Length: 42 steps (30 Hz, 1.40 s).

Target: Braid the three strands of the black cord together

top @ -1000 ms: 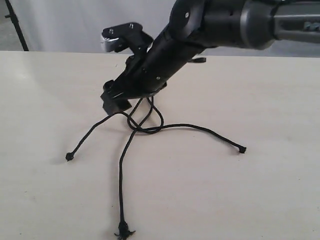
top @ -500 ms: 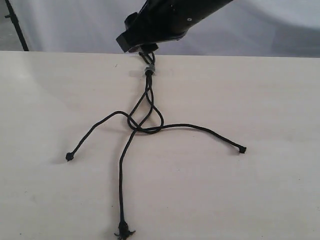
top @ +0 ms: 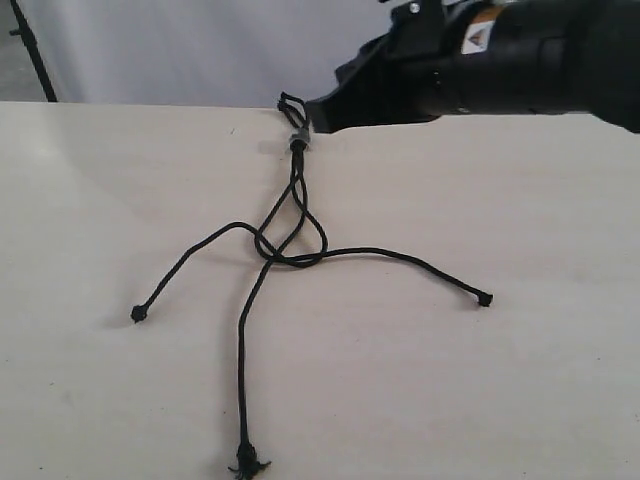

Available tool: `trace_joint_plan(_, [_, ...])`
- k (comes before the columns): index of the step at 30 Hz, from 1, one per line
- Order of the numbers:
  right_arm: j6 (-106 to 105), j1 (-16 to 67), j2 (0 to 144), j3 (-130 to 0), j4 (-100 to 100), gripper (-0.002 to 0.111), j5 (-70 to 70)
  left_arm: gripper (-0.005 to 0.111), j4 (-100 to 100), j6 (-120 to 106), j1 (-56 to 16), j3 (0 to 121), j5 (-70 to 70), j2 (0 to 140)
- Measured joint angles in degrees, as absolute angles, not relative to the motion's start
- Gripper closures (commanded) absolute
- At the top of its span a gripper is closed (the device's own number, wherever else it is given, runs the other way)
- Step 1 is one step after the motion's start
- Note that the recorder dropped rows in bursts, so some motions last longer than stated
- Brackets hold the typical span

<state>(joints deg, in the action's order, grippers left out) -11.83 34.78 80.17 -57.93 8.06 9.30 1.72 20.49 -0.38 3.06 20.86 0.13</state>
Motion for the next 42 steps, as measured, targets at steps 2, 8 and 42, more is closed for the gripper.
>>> trace_joint_plan(2, [-9.5,32.9,77.7,-55.8,8.1,0.109,7.2,0.076,2.6,21.2,-0.4,6.4,20.9,1.4])
trace_joint_plan(8, [-6.8,30.8,73.8,-49.3,8.1,0.109,5.4,0.076,5.2,22.6,-0.4,20.1,8.2,19.1])
trace_joint_plan(42, [-5.9,30.8,73.7,-36.8,8.1,0.109,-3.6,0.076,-3.1,-3.0,-16.0,55.0,-14.2,106.5])
